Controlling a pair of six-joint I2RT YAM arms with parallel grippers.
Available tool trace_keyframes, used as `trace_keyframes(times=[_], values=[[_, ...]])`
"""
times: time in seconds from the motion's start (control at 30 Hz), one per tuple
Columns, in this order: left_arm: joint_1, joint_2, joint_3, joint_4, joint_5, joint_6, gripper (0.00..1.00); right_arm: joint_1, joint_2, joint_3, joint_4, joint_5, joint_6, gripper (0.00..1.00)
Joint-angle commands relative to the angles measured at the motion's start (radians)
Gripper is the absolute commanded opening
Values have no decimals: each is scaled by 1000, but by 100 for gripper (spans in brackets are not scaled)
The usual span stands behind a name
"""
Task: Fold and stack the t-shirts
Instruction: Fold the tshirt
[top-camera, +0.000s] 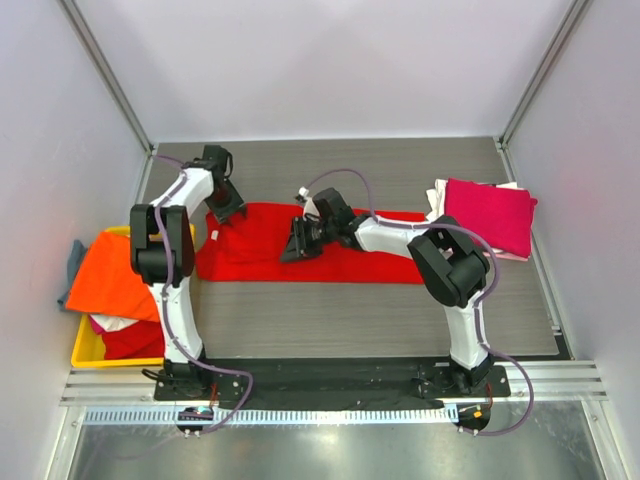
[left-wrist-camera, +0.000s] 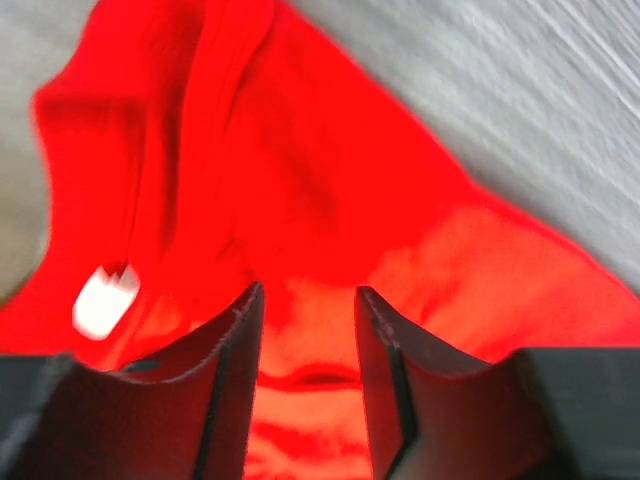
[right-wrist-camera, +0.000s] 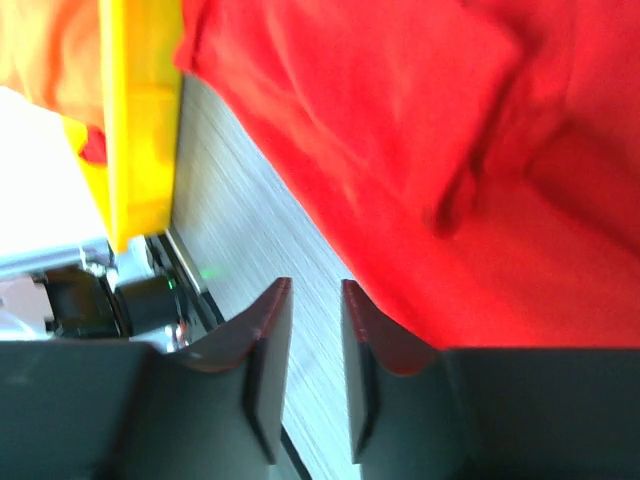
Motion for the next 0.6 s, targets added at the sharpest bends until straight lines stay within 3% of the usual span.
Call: trace_keyframes(times=[0.0,0.07,0.3,0.57], values=[[4,-175,-43,42,-6,9,45,0,-48,83,8,70,-3,36],[4,-256,-101,62,-11,-8,47,0,-37,109,-15,123,-6,41],[4,-466,-371,175,5,-55,47,0,43,246,-154,249,-45,42],[4,-556,-570,287,0,-57,47,0,101,300,-200,288,-63,42]])
